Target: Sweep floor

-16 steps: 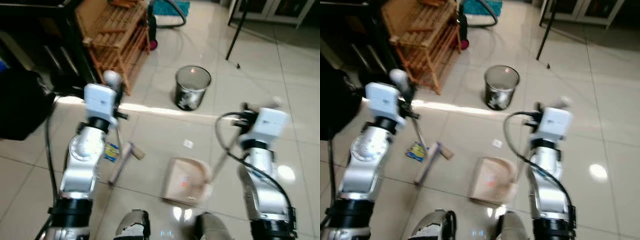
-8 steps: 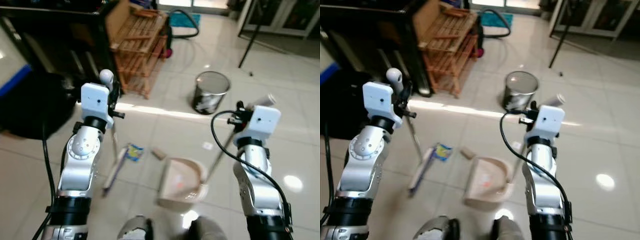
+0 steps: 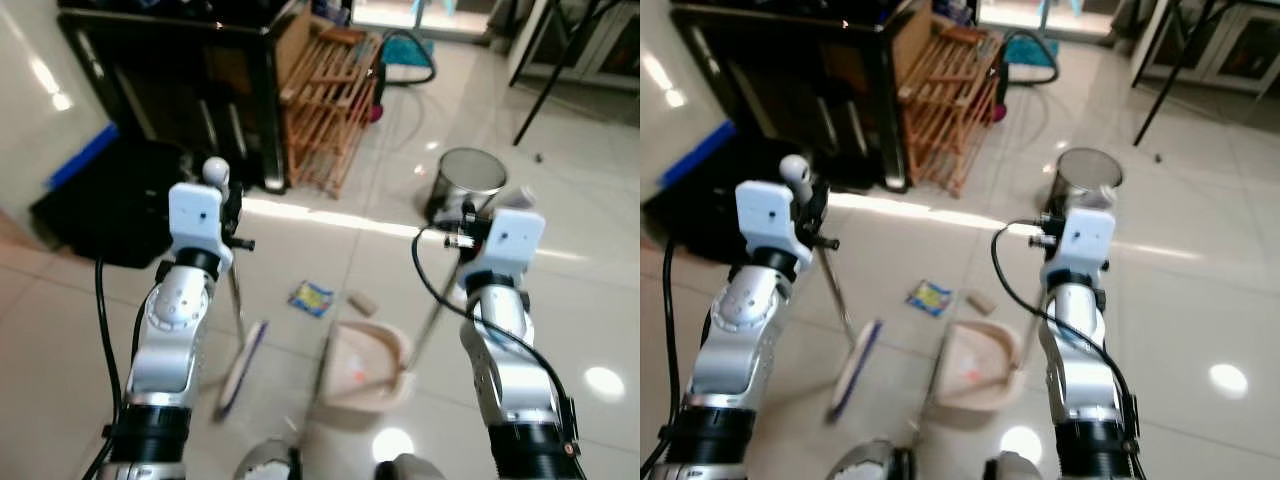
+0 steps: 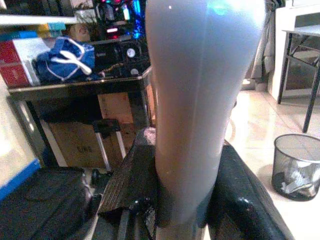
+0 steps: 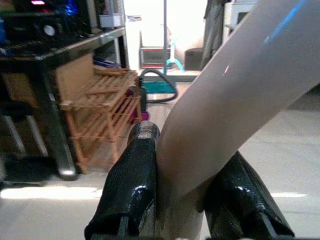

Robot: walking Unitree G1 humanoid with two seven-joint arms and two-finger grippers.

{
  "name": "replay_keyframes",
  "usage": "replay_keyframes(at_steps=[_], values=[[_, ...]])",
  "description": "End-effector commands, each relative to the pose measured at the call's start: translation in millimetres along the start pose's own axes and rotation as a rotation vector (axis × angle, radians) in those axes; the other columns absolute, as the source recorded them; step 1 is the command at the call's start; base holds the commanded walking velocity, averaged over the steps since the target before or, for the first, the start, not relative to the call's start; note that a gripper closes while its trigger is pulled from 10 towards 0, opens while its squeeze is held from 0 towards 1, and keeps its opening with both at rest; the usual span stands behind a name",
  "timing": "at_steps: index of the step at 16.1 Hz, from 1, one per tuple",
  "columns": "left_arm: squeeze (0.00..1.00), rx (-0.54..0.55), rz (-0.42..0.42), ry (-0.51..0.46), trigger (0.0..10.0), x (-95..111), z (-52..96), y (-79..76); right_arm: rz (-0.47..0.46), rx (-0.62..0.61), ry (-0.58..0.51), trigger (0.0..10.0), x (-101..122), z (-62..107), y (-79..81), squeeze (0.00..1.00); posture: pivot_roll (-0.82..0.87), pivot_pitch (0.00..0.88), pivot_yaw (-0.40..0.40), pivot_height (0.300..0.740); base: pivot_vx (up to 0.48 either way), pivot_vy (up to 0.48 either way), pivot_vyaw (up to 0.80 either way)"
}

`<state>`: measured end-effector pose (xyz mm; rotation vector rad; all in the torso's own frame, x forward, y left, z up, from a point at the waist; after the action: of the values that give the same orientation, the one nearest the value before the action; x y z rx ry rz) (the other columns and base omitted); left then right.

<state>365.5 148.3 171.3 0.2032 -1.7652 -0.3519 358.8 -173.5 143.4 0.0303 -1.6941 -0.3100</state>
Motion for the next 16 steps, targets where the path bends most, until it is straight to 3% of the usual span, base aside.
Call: replay_keyframes(at_steps=[1,11,16], values=[[0.00,-0.010,-0.008,-0.063,10.0,15.9,-2.0,-5.4,0.011,-0.011,0.002,10.0,0.5,-1.7,-4.8,0.00,0.03,0.090,0.036,0.740,0.356,0.000,0.00],[0.00,0.018,-0.018,-0.072,10.0,20.6,-8.7,-1.1,0.002,-0.029,-0.002,10.0,-0.8,-6.3,-5.6,0.00,0.03,0.091,0.038,0.740,0.448,0.000,0.00],[0.00,0.011,-0.023,-0.082,10.0,22.1,-10.3,-1.9,-0.024,-0.086,-0.018,10.0,1.1,-8.6,-16.6,0.00,0.03,0.087,0.046,0.740,0.476,0.000,0.00]])
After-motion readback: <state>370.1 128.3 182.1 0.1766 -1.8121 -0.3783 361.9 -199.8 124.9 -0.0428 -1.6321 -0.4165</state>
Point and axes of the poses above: a point about 5 cm out from each wrist's last joint towards the gripper, its own z axis pointing back from the gripper into the wrist, its own x axis along the axis of the wrist's last joint, y = z × x, the point moved 6 cm from there along -z, pointing out of the wrist towards the gripper, and after that the axes turned 11 degrees about -z, right-handed, at the moved point
